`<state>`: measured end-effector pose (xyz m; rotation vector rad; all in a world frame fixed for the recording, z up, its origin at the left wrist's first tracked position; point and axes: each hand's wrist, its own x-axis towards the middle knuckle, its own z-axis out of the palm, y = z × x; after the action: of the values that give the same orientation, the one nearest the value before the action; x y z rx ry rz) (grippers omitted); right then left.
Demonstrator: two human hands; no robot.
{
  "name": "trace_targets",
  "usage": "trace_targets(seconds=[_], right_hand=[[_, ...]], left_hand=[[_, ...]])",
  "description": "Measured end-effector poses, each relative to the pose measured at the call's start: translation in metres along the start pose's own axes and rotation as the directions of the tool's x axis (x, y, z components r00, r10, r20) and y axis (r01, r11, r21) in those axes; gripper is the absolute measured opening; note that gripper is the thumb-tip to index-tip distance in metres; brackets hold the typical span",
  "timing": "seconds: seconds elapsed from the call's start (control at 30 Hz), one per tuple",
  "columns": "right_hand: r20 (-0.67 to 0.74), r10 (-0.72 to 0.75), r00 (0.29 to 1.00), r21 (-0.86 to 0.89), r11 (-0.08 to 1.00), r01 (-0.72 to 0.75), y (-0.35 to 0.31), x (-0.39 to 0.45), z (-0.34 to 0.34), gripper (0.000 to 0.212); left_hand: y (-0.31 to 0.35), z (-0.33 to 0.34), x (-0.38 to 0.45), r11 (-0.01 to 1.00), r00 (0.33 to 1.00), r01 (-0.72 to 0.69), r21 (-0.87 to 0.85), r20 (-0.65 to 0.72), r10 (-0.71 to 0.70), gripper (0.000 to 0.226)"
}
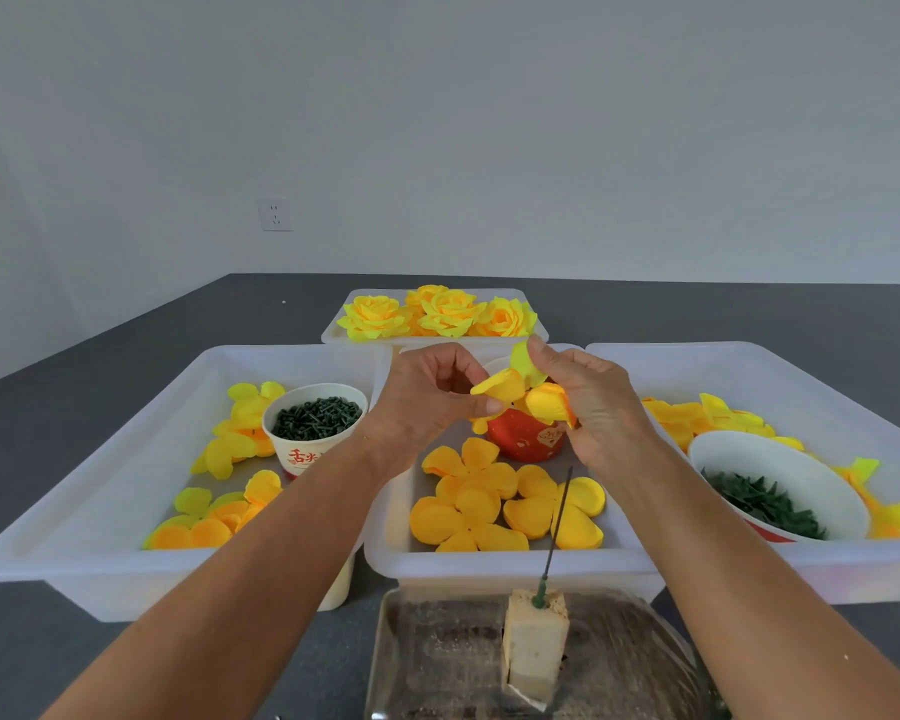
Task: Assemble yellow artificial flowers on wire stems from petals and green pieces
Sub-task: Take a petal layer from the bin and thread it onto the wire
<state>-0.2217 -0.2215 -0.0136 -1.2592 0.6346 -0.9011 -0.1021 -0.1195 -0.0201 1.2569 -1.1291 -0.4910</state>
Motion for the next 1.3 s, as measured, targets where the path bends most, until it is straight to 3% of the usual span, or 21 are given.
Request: trace_targets(seconds=[0.13, 0.27, 0.37, 0.47, 0.57, 0.7, 0.77, 0.87, 0.97, 1.1, 1.17, 1.3], right_hand=[[-0.024, 0.095, 0.995, 0.008, 0.995, -0.095, -0.002, 0.003, -0.003, 0.014], [-0.198, 0.158, 0.967, 0.060, 0.987, -0.149, -0.002, 0.009, -0.006, 0.019], [-0.311, 0.194, 0.930, 0.087, 0.981, -0.176, -0.001, 0.014, -0.008, 0.017], [-0.379, 0.201, 0.903, 0.092, 0.979, -0.180, 0.000, 0.017, -0.015, 0.012], [-0.359, 0.172, 0.918, 0.044, 0.985, -0.167, 0.005, 0.018, -0.015, 0.012], [-0.325, 0.140, 0.935, 0.072, 0.990, -0.123, 0.004, 0.018, -0.010, 0.020], [-0.266, 0.108, 0.958, 0.016, 0.994, -0.107, 0.004, 0.017, -0.009, 0.008], [-0.178, 0.027, 0.984, -0.058, 0.998, -0.038, 0.004, 0.012, -0.008, 0.002], [-0.187, -0.088, 0.978, -0.143, 0.988, 0.061, 0.006, 0.009, -0.008, 0.015], [-0.175, -0.175, 0.969, -0.390, 0.916, 0.095, 0.009, 0.006, -0.006, 0.024], [-0.105, -0.139, 0.985, -0.532, 0.844, 0.062, 0.010, 0.005, -0.004, 0.029], [0.072, 0.125, 0.990, -0.636, 0.770, -0.051, 0.010, 0.003, -0.001, 0.017]], left_hand=[[-0.001, 0.001, 0.000, 0.998, 0.998, -0.010, -0.058, 0.058, 0.013, 0.030], [0.000, -0.001, 0.000, 0.994, 0.993, 0.007, -0.106, 0.116, 0.005, 0.025], [0.004, -0.003, -0.001, 0.988, 0.996, 0.001, -0.157, 0.088, 0.013, 0.019], [0.007, -0.007, 0.003, 0.946, 1.000, 0.005, -0.325, 0.010, -0.002, 0.015], [0.008, -0.014, 0.007, 0.868, 0.990, 0.025, -0.496, -0.109, -0.091, 0.008], [0.005, -0.020, 0.011, 0.823, 0.949, 0.026, -0.568, -0.246, -0.199, 0.030], [0.004, -0.021, 0.012, 0.827, 0.932, 0.025, -0.562, -0.287, -0.223, 0.036], [0.002, -0.022, 0.012, 0.821, 0.916, 0.024, -0.571, -0.317, -0.248, 0.033], [0.002, -0.022, 0.012, 0.824, 0.911, 0.035, -0.566, -0.321, -0.259, 0.030], [0.000, -0.020, 0.012, 0.855, 0.914, 0.074, -0.513, -0.309, -0.264, 0.021], [-0.001, -0.019, 0.011, 0.863, 0.920, 0.094, -0.496, -0.288, -0.266, 0.005], [-0.001, -0.017, 0.010, 0.883, 0.936, 0.126, -0.452, -0.241, -0.257, 0.009]])
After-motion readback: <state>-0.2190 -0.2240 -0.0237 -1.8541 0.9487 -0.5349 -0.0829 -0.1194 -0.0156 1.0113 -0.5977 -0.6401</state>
